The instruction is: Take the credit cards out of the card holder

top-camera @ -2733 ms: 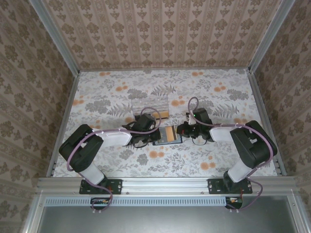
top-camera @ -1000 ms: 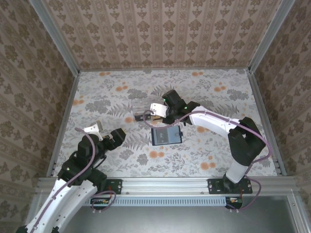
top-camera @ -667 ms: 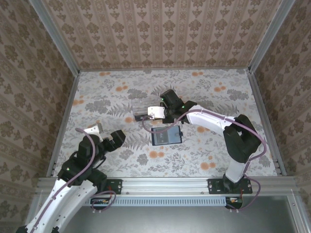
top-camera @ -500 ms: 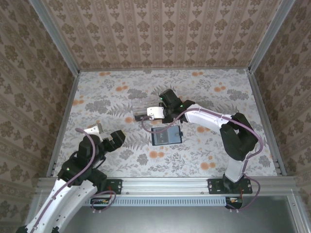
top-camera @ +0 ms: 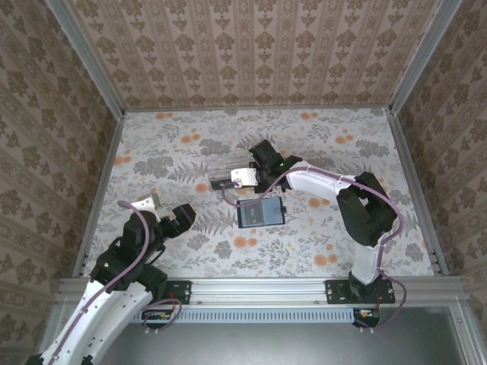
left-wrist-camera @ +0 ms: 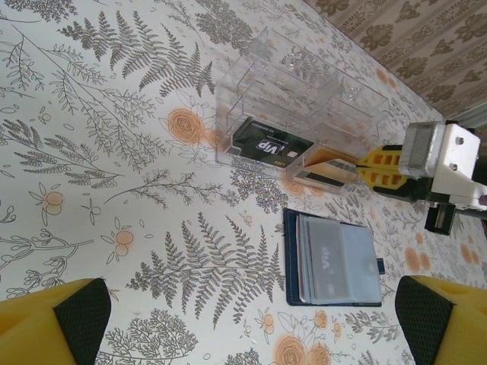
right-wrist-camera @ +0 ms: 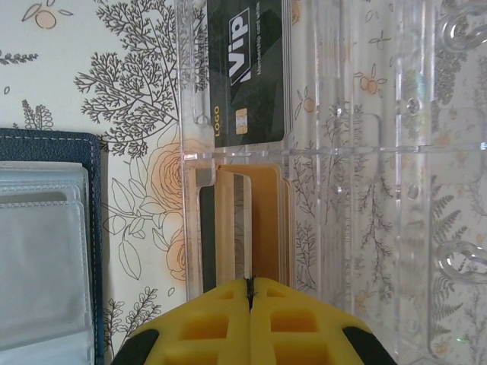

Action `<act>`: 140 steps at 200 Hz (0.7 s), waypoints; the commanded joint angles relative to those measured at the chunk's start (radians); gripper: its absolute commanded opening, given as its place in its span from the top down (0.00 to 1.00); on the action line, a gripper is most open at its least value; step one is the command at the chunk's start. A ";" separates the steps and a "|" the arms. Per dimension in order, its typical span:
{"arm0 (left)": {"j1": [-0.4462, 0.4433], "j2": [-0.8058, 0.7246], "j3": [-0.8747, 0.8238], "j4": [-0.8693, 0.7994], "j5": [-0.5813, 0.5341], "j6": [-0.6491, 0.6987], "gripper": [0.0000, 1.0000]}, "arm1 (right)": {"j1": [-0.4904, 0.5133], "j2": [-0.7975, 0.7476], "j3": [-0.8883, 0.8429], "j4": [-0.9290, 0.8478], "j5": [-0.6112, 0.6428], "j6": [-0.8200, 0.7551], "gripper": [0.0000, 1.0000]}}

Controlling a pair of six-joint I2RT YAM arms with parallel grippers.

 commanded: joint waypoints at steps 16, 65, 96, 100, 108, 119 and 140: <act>0.009 -0.009 0.008 -0.026 -0.009 0.002 0.00 | -0.007 0.032 0.035 -0.018 -0.012 -0.020 1.00; 0.011 -0.006 0.000 -0.016 0.001 0.003 0.00 | -0.007 0.035 0.036 0.010 0.003 0.016 0.79; 0.013 0.000 -0.007 -0.005 0.009 0.002 0.00 | -0.007 0.021 0.035 0.035 0.015 0.044 0.76; 0.013 0.000 -0.007 -0.002 0.011 0.001 0.00 | -0.007 0.020 0.035 0.037 0.016 0.047 0.76; 0.013 0.002 -0.007 -0.001 0.014 0.002 0.00 | -0.007 0.016 0.036 0.040 0.019 0.053 0.76; 0.013 0.000 -0.008 0.000 0.015 0.003 0.00 | -0.007 0.008 0.035 0.049 0.017 0.070 0.76; 0.014 0.001 -0.008 -0.001 0.021 0.006 0.00 | -0.007 -0.024 0.020 0.073 0.010 0.123 0.76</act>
